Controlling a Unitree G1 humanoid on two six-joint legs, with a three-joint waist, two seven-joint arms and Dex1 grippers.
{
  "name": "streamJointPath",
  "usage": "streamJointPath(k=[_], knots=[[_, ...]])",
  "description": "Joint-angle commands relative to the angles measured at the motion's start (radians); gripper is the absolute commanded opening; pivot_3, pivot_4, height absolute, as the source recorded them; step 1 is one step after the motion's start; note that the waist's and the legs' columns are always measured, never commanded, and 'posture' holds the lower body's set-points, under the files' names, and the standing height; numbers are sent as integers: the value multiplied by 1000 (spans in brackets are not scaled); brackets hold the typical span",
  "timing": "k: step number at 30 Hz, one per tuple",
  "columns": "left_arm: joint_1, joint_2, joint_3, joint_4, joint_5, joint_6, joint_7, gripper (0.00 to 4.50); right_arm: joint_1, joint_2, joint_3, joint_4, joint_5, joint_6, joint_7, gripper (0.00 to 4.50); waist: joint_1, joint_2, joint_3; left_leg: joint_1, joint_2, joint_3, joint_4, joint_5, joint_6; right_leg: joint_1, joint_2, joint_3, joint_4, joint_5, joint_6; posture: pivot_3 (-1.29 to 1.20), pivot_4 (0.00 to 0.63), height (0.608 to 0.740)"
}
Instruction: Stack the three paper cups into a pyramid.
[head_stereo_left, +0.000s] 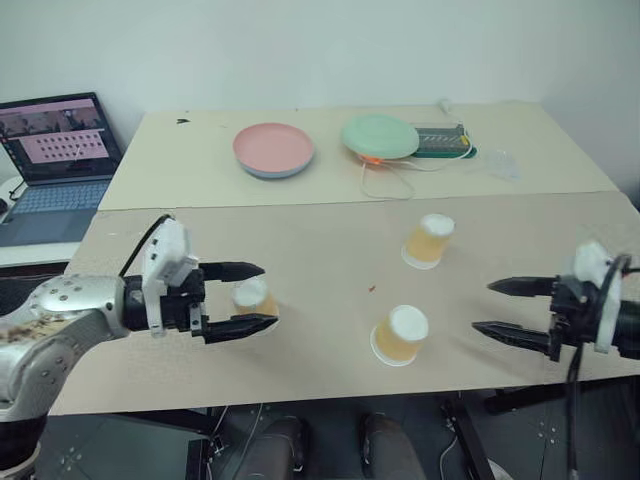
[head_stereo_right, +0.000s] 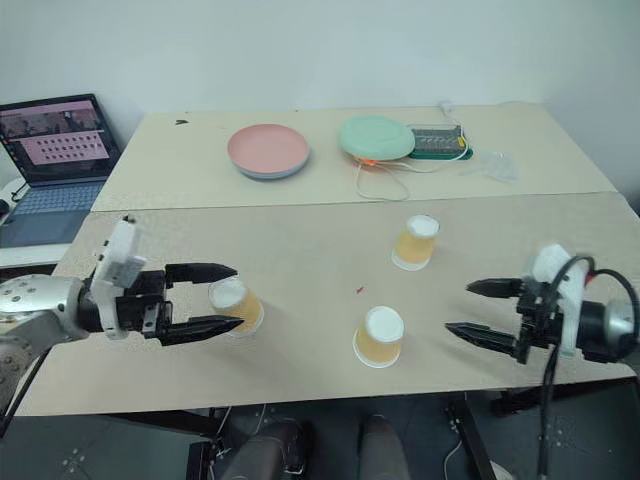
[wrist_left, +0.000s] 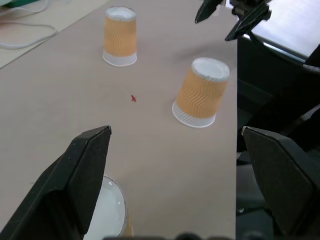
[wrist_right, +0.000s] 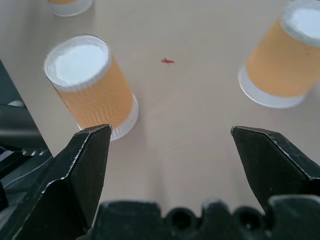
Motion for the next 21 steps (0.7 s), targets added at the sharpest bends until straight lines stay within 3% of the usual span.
streamJointPath(k=[1, 14, 21], knots=[[-25, -5, -15, 5, 74, -89, -25, 4478, -46, 19, 30, -43, 63, 38, 16, 4500, 6, 0, 0, 0, 0, 0, 0, 0, 1, 0, 0, 0, -1, 2, 2, 0, 150, 718], [-67, -48, -78, 15, 142, -155, -67, 4478, -33, -11, 96, 50, 17, 9, 146, 4500, 20, -1, 0, -2, -1, 0, 0, -3, 4, 0, 1, -3, -7, 8, 4, 0, 150, 718], [-83, -56, -90, 20, 149, -154, -68, 4478, -33, 19, 175, -10, -35, -21, 127, 4500, 14, -1, 0, -2, -1, 0, 0, -2, 3, 0, 2, -2, -7, 8, 7, 0, 150, 718]])
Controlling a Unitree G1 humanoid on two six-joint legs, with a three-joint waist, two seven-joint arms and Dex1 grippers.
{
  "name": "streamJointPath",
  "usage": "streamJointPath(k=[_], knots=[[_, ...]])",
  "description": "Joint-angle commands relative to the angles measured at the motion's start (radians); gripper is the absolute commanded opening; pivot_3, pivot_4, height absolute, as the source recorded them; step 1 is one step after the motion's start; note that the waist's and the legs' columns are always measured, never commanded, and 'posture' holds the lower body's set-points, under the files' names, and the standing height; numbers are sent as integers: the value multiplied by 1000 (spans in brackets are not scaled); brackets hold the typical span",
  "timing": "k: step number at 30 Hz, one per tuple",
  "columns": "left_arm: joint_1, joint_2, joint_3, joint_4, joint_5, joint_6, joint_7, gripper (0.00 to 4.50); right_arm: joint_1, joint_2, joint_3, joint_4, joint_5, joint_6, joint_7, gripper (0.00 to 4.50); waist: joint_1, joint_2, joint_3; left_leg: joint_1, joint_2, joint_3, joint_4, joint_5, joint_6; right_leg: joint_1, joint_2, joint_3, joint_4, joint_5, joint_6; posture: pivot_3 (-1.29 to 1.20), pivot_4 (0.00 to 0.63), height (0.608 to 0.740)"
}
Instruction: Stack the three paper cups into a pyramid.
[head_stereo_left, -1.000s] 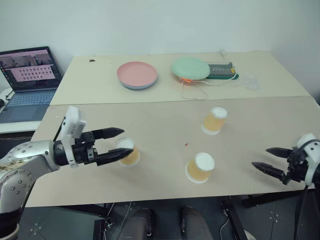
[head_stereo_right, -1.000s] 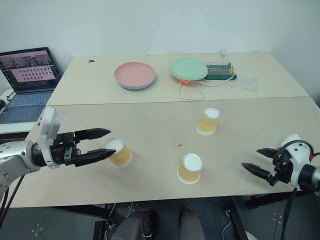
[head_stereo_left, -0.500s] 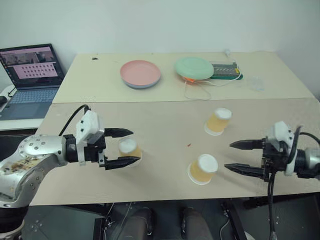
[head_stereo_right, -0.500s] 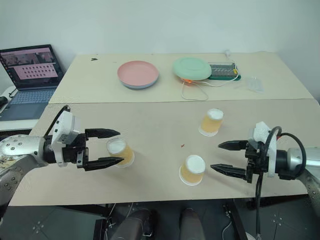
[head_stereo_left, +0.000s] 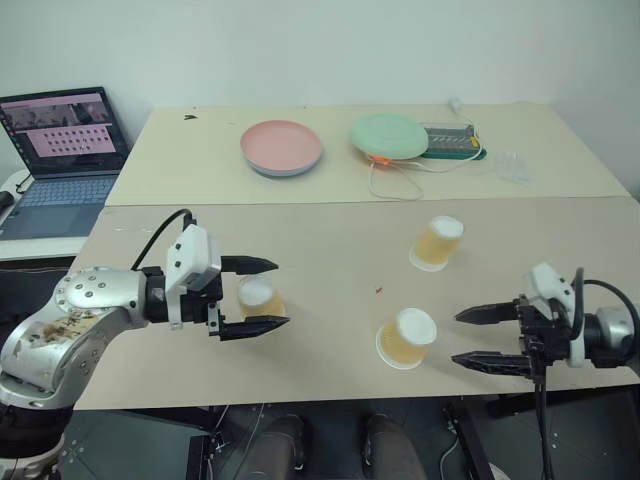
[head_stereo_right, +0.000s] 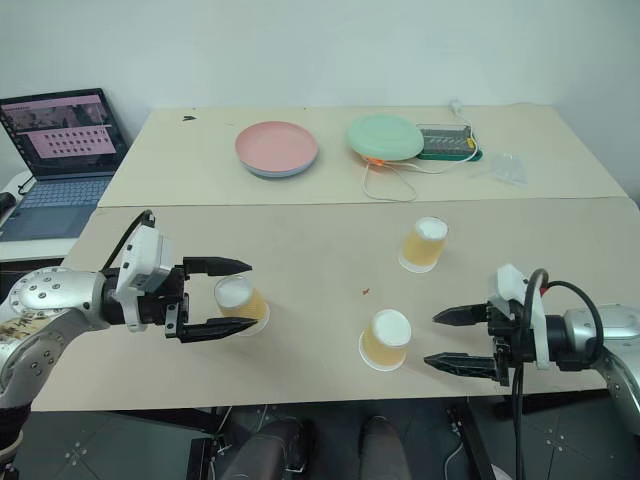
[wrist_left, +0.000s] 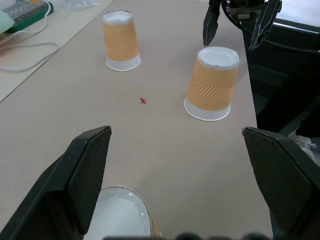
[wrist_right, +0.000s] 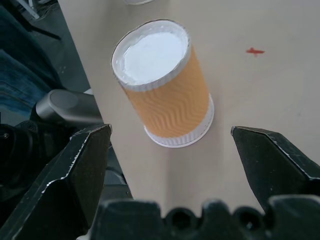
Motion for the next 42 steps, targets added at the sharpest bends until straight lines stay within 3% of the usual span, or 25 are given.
streamJointPath(k=[1, 14, 38, 39, 40, 42], knots=[[-26, -1, 7, -11, 6, -22, -8, 4478, -17, 18, 30, -53, -36, -43, -27, 4500, 0, 0, 0, 0, 0, 0, 0, 0, 0, 0, 0, 0, 0, 0, 0, 0, 150, 718], [-45, 7, 8, -11, -9, 0, -16, 4478, -126, 98, 123, -168, -137, -57, -201, 4500, 1, 0, 0, 0, 0, 0, 0, 0, -1, 0, 1, 1, 0, 1, 0, 0, 150, 718], [-93, 7, 9, 3, -7, 31, -1, 4478, -175, 150, 188, -225, -109, -15, -259, 4500, 1, 0, 0, 1, 0, 0, 0, 1, -2, 0, 4, 1, 1, 2, -1, 0, 150, 718], [-93, 7, 8, 4, -5, 30, 0, 4500, -176, 150, 189, -224, -110, -18, -260, 4003, 1, 0, 0, 1, 0, 0, 0, 1, -2, 0, 5, 1, 1, 3, -2, 0, 150, 718], [-92, 8, 8, 4, -4, 30, 0, 4500, -178, 151, 192, -221, -114, -21, -261, 3854, 1, 0, 0, 1, 0, 0, 0, 1, -2, 0, 5, 1, 1, 3, -2, 0, 150, 718], [-93, 10, 8, 3, -4, 30, 0, 4500, -184, 154, 198, -215, -120, -21, -265, 3134, 0, 0, 0, 1, 0, 0, 0, 1, -2, 0, 6, 1, 1, 3, -2, 0, 150, 718]])
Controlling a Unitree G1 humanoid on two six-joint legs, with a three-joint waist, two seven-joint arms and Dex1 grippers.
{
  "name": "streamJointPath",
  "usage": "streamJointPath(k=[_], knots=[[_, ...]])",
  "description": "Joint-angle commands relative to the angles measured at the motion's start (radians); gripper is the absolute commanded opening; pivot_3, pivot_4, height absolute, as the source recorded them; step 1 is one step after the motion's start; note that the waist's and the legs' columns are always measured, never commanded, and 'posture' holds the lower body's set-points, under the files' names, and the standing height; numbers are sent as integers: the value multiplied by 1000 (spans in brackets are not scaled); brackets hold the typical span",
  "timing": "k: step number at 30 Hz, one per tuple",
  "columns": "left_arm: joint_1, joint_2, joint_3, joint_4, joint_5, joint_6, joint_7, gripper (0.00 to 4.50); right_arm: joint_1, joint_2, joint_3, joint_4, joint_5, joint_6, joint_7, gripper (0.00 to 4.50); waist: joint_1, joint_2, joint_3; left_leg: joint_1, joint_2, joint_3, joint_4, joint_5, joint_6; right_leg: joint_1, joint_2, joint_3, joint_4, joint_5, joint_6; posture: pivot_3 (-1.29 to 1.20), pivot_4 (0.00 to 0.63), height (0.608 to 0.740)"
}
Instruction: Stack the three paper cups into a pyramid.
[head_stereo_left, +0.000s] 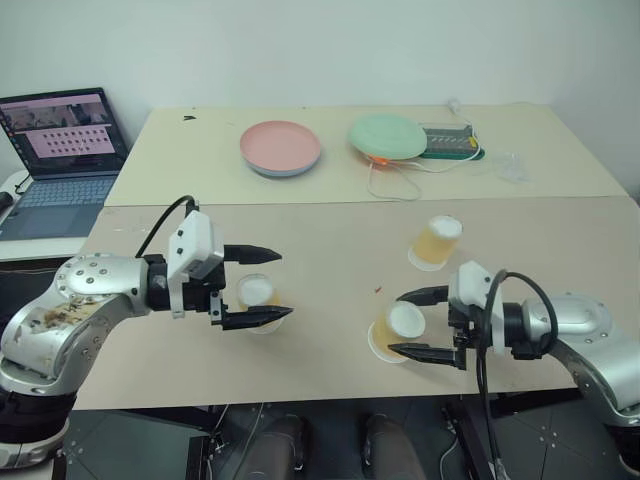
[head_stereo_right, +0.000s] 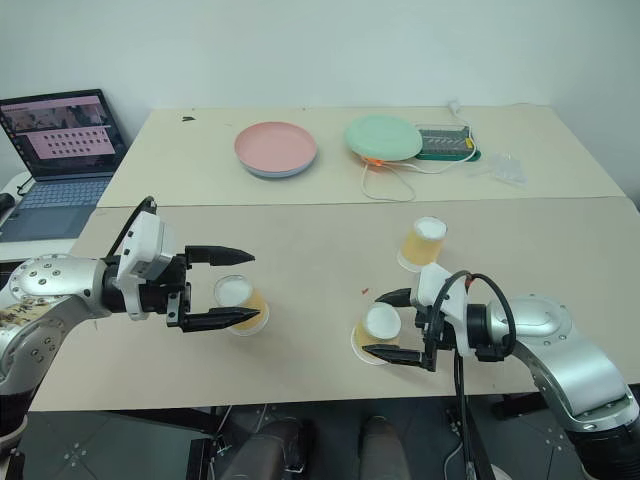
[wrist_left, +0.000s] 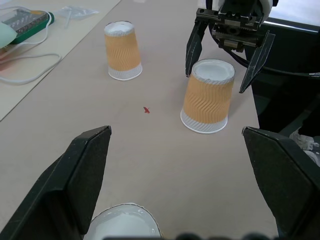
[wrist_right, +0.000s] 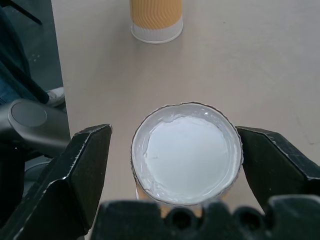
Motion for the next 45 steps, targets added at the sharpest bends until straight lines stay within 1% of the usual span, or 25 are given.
streamJointPath(k=[1, 2, 7, 10, 12, 13, 17, 19, 20, 24, 32, 38, 40, 41, 43, 45], knots=[[-19, 9, 13, -13, -2, 0, 0, 4500, -26, 6, 2, -2, -10, -14, -7, 2796, 0, 0, 0, 0, 0, 0, 0, 0, 0, 0, 0, 0, 0, 0, 0, 0, 150, 718], [-21, 10, 14, -10, 1, -1, 2, 4500, -31, 10, 2, 0, -8, -11, -9, 2576, 0, 0, 0, 0, 0, 0, 0, 0, 0, 0, 1, 0, 0, 0, 0, 0, 150, 718], [-19, 16, 15, -10, 1, 1, -1, 4500, -61, 16, 9, 9, -11, -15, -1, 2576, 0, 0, 0, 0, 0, 0, 0, 0, -1, 0, 1, 1, 0, 0, 0, 0, 150, 718], [-21, 17, 14, -10, -1, 2, -2, 4500, -142, 38, 14, 45, 5, -11, 8, 2576, -3, 0, 0, 0, 1, 0, 0, 1, -1, 0, 2, 1, 0, 0, 0, 0, 150, 718], [-30, 15, 8, -3, 2, 0, -3, 4500, -248, 64, 40, 117, -10, -18, 19, 2576, -7, 0, 0, 1, 1, 0, 0, 1, -2, 0, 3, 2, 0, 1, 0, 0, 150, 718], [-33, 14, 6, 1, 3, -1, -3, 4500, -276, 71, 49, 138, -17, -20, 24, 2576, -7, 0, 0, 1, 1, 0, 0, 2, -2, 0, 3, 2, 0, 2, 1, 0, 150, 718], [-41, 11, -3, 1, 5, -2, -1, 4500, -472, 153, 160, 321, -113, -78, 59, 2576, -10, -1, 0, 1, 2, 0, 0, 2, -3, 0, 5, 2, 0, 2, 0, 0, 150, 718], [-46, 11, -5, 1, 4, -1, 0, 4500, -524, 187, 198, 402, -147, -111, 84, 2576, -12, -2, 0, 1, 2, 0, 0, 2, -3, 0, 5, 2, 0, 7, -7, 0, 150, 718], [-48, 11, -6, 1, 4, -1, 1, 4500, -539, 199, 208, 429, -158, -124, 95, 2576, -12, -2, 0, 1, 2, 0, 0, 2, -3, -1, 5, 2, -1, 7, -8, 0, 150, 718], [-44, 19, 4, -3, -2, 2, 1, 4500, -655, 310, 294, 627, -228, -204, 149, 2576, -15, -2, 1, 1, 2, 0, 0, 2, -2, -2, 6, 2, 0, 8, -9, 0, 150, 718], [-19, 23, 25, -32, -14, 18, 18, 4500, -809, 473, 360, 918, -329, -332, 211, 2576, -27, -2, 1, 1, 2, 0, 0, 3, -4, -3, 7, 1, 1, 9, -10, 0, 150, 718], [-14, 22, 35, -37, -14, 26, 29, 4500, -849, 520, 341, 1021, -364, -395, 236, 2576, -28, -2, 1, 2, 2, 0, 0, 3, -5, -4, 8, 2, 2, 9, -11, 0, 150, 718], [-11, 22, 38, -36, -11, 25, 31, 4500, -849, 521, 334, 1023, -366, -405, 244, 3518, -29, -2, 1, 4, 2, 0, 0, 3, -5, -4, 9, 2, 2, 10, -11, 0, 150, 718], [-12, 21, 38, -35, -10, 25, 32, 4500, -849, 520, 330, 1022, -366, -407, 247, 3647, -30, -2, 1, 5, 2, 0, 0, 3, -5, -4, 9, 2, 2, 10, -11, 0, 150, 718], [-13, 20, 38, -35, -10, 25, 34, 4500, -847, 515, 321, 1014, -365, -402, 253, 4478, -30, -2, 1, 6, 2, 0, 0, 3, -5, -3, 9, 2, 2, 10, -11, 0, 150, 718], [-12, 18, 36, -35, -8, 22, 35, 4500, -844, 509, 307, 1002, -363, -395, 247, 4478, -30, -2, 1, 6, 2, 0, -1, 3, -5, -4, 9, 2, 3, 10, -11, 0, 150, 718]])
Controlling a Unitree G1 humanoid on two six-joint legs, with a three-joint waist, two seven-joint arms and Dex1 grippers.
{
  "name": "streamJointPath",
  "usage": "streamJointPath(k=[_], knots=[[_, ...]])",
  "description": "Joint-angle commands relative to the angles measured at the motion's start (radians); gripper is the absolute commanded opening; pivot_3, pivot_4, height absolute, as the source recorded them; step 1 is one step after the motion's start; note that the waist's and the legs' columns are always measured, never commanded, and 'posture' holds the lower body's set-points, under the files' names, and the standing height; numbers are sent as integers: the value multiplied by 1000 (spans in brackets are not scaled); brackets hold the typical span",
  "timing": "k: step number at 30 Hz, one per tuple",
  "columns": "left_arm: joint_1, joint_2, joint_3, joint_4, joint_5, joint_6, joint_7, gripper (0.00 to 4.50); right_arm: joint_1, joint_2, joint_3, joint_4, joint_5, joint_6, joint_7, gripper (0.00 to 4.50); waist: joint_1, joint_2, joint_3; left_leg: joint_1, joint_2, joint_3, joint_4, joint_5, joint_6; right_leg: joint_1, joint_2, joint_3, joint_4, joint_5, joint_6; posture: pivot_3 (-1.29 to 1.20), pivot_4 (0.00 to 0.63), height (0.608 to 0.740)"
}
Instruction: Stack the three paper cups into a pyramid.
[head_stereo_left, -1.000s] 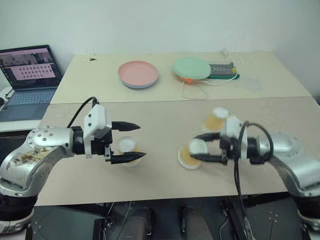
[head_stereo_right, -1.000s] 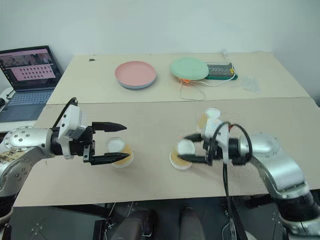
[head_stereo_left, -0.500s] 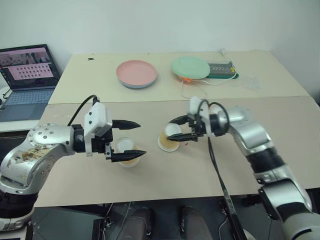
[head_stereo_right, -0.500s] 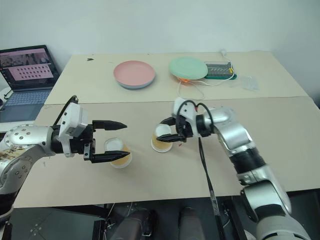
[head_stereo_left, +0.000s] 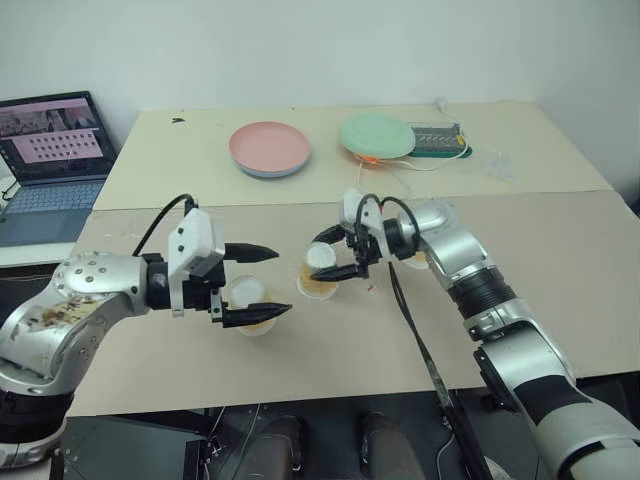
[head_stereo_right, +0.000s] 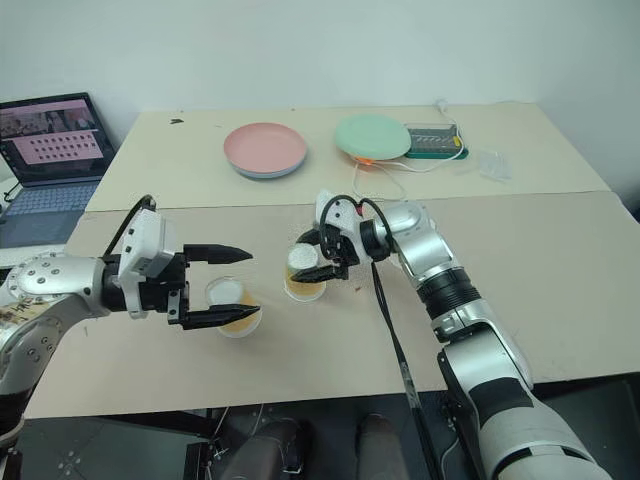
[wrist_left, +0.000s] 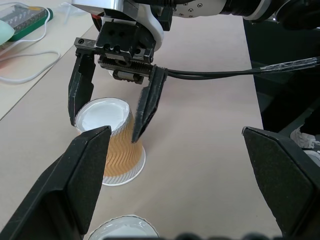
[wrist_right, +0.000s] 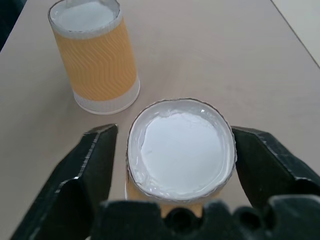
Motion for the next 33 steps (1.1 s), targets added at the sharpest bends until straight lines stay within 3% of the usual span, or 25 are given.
streamJointPath(k=[1, 5, 8, 16, 20, 24, 28, 33], knots=[[-7, 6, 32, -25, -5, -13, 3, 4500, -14, -17, -47, -42, 2, -16, -8, 4478, 0, 0, 0, 0, 0, 0, 0, 0, 0, 0, 0, 0, 0, 0, 0, 0, 150, 718], [-14, 1, 22, -20, -3, -16, 3, 4500, 1, -58, -79, -109, 12, 13, -30, 4478, 2, 0, 0, 0, 0, 0, 0, 0, 0, 0, 0, 0, 0, 0, 0, 0, 150, 718], [-21, -4, 12, -13, 2, -19, 1, 4500, 60, -146, -146, -266, 44, 78, -50, 4478, 7, 0, 0, -1, 0, 0, 0, 0, 0, 0, 0, 0, 0, 0, 0, 0, 150, 718], [-18, -16, 11, -9, 4, -24, -1, 4500, 256, -315, -474, -665, 191, 385, -274, 4478, 13, 0, 0, -4, 0, 0, 0, 0, 0, 1, -1, 0, 1, 0, 0, 0, 150, 718], [-6, -15, 19, -11, 7, -27, -1, 4500, 408, -327, -648, -828, 182, 533, -484, 4478, 12, 0, 0, -4, 0, 0, -1, -1, 0, 1, -2, 1, 0, 0, 0, 0, 150, 718], [2, -13, 28, -8, 5, -28, -2, 4500, 543, -221, -850, -927, 237, 661, -693, 4478, 18, 0, 0, -4, 0, 1, -1, 0, 0, 1, -2, 1, -1, 0, 1, 0, 150, 718], [-5, -14, 22, 6, 10, -34, -10, 4500, 707, -187, -807, -980, 223, 660, -732, 4478, 25, 0, 0, -4, 0, 0, -1, -1, 1, 2, -2, 1, -1, 0, 1, 0, 150, 718], [-19, -15, 13, 19, 13, -39, -19, 4500, 750, -136, -707, -949, 202, 609, -788, 4478, 9, 1, 0, -2, 1, 3, 0, 0, 1, 2, -2, 3, -1, -2, 3, 0, 150, 718]])
